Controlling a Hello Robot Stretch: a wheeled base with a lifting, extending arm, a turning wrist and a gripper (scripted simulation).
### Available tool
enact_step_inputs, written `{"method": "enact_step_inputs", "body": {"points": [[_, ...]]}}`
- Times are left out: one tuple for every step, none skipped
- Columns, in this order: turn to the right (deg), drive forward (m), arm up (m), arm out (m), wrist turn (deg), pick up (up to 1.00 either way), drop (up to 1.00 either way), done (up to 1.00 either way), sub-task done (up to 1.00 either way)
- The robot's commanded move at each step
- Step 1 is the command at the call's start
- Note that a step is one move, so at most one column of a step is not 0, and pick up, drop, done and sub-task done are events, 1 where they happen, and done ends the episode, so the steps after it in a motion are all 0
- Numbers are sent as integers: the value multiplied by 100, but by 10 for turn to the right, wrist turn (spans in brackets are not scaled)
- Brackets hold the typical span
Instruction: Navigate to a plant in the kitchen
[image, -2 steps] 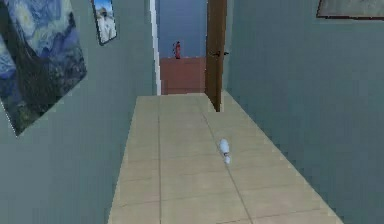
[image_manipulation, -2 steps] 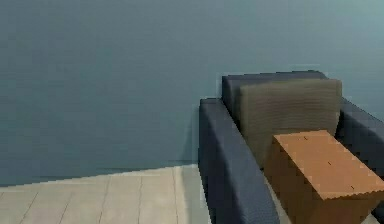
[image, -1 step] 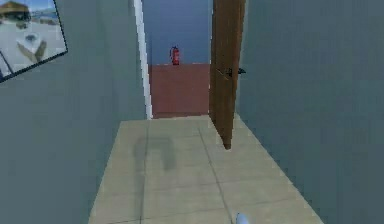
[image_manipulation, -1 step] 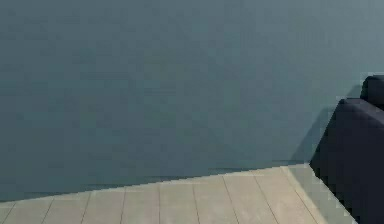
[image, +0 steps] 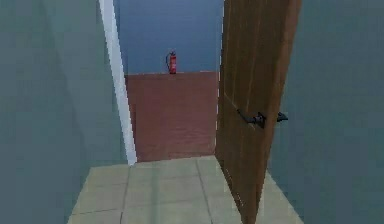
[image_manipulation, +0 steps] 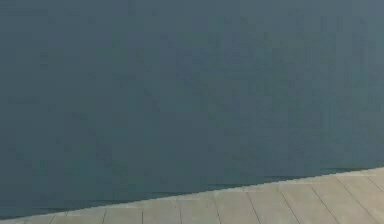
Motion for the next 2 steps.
{"method": "enact_step_inputs", "body": {"points": [[0,100,0,0,0,0,0,0,0],[-90,0,0,0,0,0,0,0,0]]}}
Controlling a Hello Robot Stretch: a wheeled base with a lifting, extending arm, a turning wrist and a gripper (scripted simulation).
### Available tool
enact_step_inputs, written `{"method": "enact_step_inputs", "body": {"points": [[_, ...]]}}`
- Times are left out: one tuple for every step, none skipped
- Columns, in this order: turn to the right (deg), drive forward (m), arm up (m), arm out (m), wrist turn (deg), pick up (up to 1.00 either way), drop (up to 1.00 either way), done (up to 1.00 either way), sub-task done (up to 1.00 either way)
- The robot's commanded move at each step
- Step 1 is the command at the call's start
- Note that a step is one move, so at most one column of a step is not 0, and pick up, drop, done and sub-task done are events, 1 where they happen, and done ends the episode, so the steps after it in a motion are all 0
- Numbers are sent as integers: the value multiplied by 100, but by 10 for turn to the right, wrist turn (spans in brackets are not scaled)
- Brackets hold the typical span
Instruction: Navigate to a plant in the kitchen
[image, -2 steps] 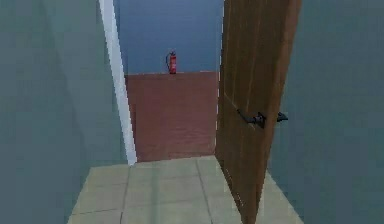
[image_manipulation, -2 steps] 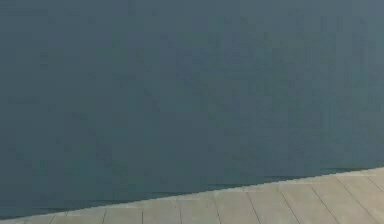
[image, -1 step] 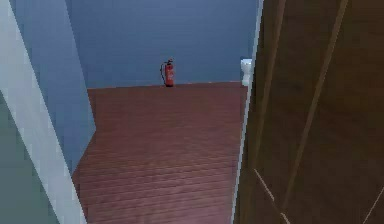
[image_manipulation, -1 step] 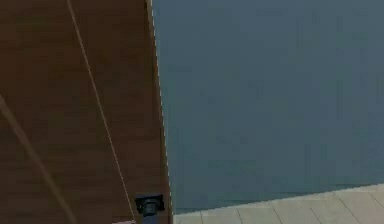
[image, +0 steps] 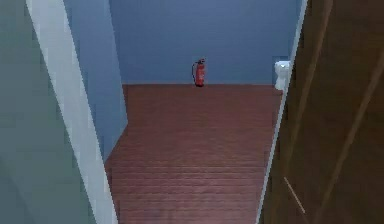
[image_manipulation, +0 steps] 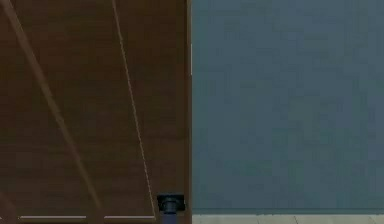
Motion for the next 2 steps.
{"method": "enact_step_inputs", "body": {"points": [[0,30,0,0,0,0,0,0,0],[0,75,0,0,0,0,0,0,0]]}}
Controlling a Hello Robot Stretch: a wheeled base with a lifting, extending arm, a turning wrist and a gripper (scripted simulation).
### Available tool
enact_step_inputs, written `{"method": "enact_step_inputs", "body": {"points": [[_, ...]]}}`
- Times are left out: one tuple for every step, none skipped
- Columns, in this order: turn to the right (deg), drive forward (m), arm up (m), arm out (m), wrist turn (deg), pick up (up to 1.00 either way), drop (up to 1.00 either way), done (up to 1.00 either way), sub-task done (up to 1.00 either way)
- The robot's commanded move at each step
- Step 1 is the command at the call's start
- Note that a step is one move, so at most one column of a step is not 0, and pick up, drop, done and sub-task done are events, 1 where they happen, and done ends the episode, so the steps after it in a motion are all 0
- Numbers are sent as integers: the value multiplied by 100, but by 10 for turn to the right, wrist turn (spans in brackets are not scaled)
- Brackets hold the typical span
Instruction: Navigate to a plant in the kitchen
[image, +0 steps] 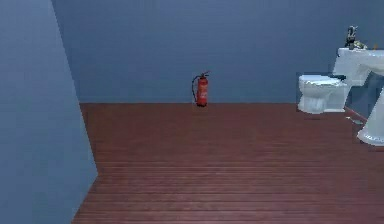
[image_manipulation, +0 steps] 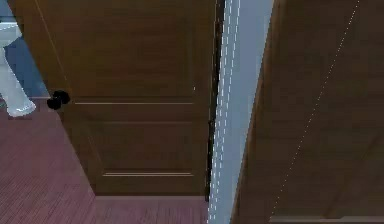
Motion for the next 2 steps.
{"method": "enact_step_inputs", "body": {"points": [[300,0,0,0,0,0,0,0,0],[0,100,0,0,0,0,0,0,0]]}}
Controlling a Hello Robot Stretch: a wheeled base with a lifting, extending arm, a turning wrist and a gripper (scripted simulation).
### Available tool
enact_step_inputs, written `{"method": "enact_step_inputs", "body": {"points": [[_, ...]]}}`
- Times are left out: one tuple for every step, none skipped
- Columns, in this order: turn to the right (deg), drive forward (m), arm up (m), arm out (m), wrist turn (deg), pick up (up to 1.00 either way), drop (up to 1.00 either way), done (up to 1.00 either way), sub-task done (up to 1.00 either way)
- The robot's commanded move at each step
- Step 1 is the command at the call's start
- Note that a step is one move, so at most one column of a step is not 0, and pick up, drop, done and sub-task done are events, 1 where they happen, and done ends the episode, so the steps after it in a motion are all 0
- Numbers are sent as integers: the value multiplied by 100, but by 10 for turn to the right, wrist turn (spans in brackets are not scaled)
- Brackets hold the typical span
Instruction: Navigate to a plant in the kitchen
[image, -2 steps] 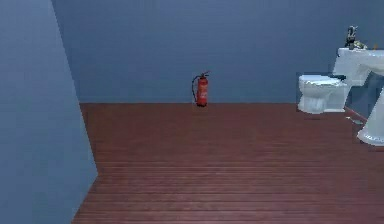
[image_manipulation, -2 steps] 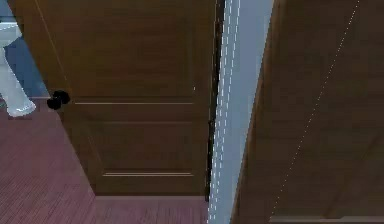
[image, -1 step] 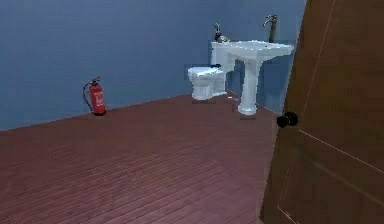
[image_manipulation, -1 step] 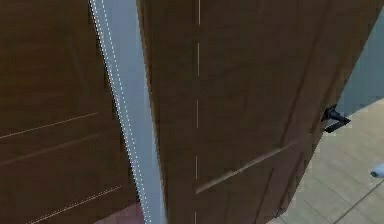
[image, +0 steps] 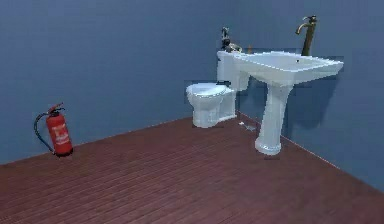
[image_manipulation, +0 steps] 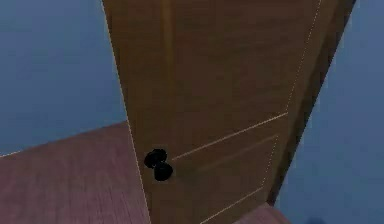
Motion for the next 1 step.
{"method": "enact_step_inputs", "body": {"points": [[420,0,0,0,0,0,0,0,0]]}}
